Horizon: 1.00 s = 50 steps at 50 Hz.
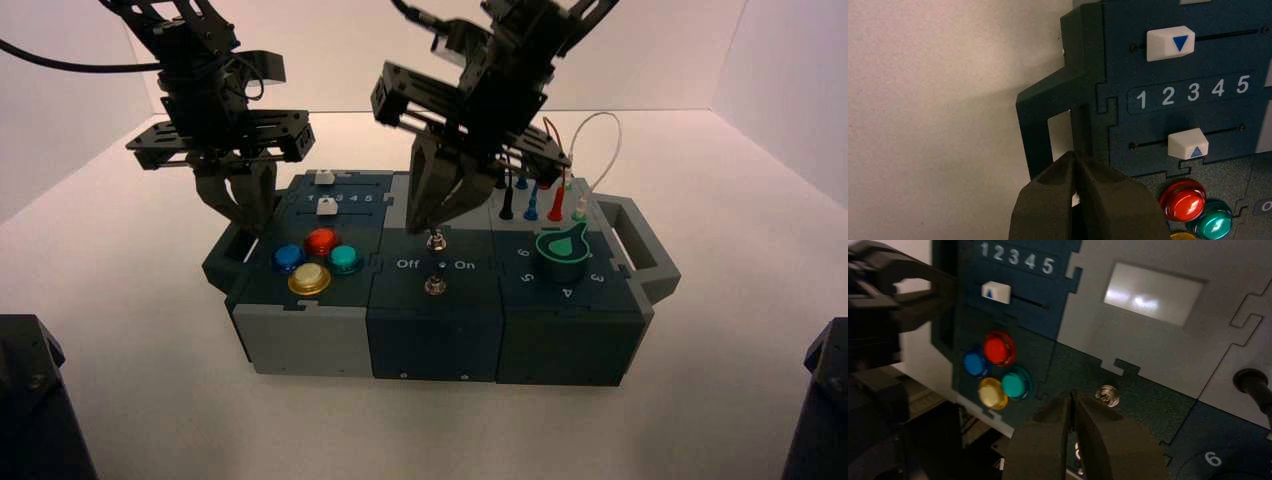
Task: Flip the top switch on with the right gripper.
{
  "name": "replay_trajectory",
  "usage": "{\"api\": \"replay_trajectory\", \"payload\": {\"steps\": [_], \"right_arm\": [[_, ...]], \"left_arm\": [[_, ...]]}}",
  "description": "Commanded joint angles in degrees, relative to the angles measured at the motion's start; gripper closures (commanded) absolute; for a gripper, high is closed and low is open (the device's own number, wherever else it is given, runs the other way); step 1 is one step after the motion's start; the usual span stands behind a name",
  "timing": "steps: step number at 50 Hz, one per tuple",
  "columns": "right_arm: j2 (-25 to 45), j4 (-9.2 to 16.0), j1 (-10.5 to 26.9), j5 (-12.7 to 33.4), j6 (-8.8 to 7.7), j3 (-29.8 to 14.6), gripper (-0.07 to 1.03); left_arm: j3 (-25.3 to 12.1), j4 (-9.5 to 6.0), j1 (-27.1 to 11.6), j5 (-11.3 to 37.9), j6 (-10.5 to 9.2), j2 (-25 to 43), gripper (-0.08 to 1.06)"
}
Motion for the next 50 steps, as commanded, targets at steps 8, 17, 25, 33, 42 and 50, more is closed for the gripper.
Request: {"api": "replay_trajectory", "payload": {"steps": [8,17,25,33,42,50], "right_arm": [[-0.3,-0.3,-0.4,-1.7,0.26,-0.4,0.99],[-0.9,-0.6,-2.1,-1.7,0.26,0.4,0.99],[-2.2,-1.1,-4.0,-1.7,0.26,2.0,0.99],[-2.5,-1.6,-5.0,-1.4,0.18,2.7,0.99],[-2.5,-1.6,-4.9,-1.8,-0.26,2.2,0.99],[-6.3,-1.6,-4.7,-0.4,-0.26,1.0,0.99]], "left_arm": [[0.5,0.70,-0.5,-1.0,1.58,2.1,1.01],[0.5,0.70,-0.5,-1.0,1.67,2.0,1.01],[0.5,0.70,-0.5,-1.0,1.67,2.1,1.01],[0.4,0.70,-0.5,-0.8,1.67,2.1,1.01],[0.4,0.79,-0.5,-0.8,1.67,2.1,1.01],[1.4,0.70,-0.5,-2.5,1.58,0.9,1.01]]}}
